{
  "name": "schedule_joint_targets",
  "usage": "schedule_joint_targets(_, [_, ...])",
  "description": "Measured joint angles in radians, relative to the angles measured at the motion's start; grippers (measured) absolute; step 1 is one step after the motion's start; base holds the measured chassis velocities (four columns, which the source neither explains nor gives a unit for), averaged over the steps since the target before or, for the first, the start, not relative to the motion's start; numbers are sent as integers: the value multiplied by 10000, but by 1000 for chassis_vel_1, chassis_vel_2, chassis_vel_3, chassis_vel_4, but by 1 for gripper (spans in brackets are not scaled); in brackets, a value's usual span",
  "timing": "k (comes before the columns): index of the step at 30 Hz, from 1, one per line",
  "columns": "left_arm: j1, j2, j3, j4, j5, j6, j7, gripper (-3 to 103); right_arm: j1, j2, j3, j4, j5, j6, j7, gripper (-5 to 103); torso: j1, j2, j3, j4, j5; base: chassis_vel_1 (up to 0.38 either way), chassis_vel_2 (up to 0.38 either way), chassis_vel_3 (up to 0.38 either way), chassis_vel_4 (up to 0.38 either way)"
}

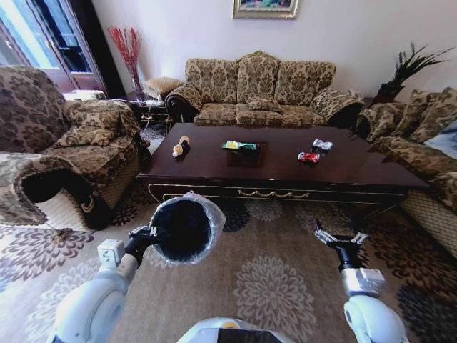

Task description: Move to the front of the table and place the trash on the table into the trash bin.

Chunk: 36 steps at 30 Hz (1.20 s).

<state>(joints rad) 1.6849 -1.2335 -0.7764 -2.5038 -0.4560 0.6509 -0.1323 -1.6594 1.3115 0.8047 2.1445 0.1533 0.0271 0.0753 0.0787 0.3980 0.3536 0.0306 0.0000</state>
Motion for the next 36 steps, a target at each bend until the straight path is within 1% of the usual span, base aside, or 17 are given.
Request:
schedule_joint_targets(2, [1, 2, 1, 0, 0, 46, -1, 0, 9, 1, -10, 32, 2, -18, 37, 100, 20, 58, 35, 0, 0, 0, 0, 0, 0])
schedule_joint_targets(5, [14, 39, -18, 1, -4, 209, 8, 0, 0, 17, -22, 60, 2, 17, 163, 100, 110, 267, 160, 1, 1, 0, 0, 0, 0])
schedule_joint_targets(10, [22, 118, -56, 5, -128, 352, 26, 0, -103, 18, 69, 66, 2, 50, 143, 100, 174, 433, 257, 0, 0, 0, 0, 0, 0])
schedule_joint_targets(12, [22, 160, -76, 12, -131, 385, 33, 0, -125, 24, 124, 66, 9, 69, 134, 100, 228, 557, 327, 0, 0, 0, 0, 0, 0])
schedule_joint_targets(21, [58, 135, -69, 41, -147, 387, 53, 0, -215, 88, 110, 98, -75, 71, 128, 100, 355, 907, 550, 1, 0, 0, 0, 0, 0])
schedule_joint_targets(23, [60, 129, -68, 56, -149, 386, 53, 0, -212, 114, 72, 98, -133, 74, 128, 100, 404, 1038, 630, 1, 0, 0, 0, 0, 0])
schedule_joint_targets(29, [76, 137, -94, 65, -151, 369, 46, 0, -170, 151, -10, 98, -218, 82, 133, 100, 491, 1244, 746, 1, 0, -47, 39, 32, -44])
schedule_joint_targets(33, [78, 137, -100, 65, -147, 365, -11, 0, -146, 156, -39, 98, -239, 96, 136, 100, 566, 1426, 852, 0, 0, -126, 131, 135, -137])
schedule_joint_targets(36, [76, 125, -100, 65, -134, 359, -45, 0, -121, 145, -47, 48, -235, 245, 136, 100, 620, 1546, 929, 0, -1, -188, 227, 220, -189])
